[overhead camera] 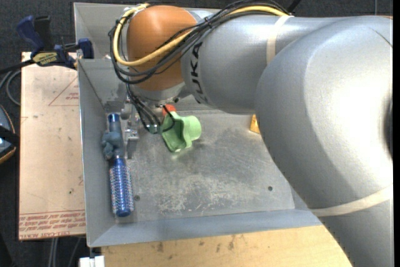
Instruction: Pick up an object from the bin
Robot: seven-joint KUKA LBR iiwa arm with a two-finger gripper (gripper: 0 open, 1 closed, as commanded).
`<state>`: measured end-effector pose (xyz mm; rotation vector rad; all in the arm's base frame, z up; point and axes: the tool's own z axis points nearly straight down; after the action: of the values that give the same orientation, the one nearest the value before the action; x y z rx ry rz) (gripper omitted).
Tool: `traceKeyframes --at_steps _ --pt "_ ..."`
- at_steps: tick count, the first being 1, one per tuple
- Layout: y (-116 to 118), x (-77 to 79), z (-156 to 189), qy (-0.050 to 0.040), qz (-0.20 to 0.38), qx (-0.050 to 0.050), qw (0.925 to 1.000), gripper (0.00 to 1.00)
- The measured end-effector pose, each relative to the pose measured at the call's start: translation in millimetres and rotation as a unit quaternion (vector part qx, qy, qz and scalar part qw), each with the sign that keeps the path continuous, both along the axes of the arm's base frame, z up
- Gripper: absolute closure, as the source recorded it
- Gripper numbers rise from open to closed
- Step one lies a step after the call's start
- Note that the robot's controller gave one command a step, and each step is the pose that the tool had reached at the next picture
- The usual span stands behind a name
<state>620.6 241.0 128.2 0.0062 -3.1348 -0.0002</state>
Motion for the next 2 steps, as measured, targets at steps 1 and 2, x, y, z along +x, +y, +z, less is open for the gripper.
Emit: traceKeyframes --at_steps 1,2 --pt "-1.1 -70.5 -16.9 -0.0023 0.113 0.0 0.9936 0.0" --pt "-1.2 -120.2 -15.6 -0.0179 0.221 0.0 0.9751 0.0"
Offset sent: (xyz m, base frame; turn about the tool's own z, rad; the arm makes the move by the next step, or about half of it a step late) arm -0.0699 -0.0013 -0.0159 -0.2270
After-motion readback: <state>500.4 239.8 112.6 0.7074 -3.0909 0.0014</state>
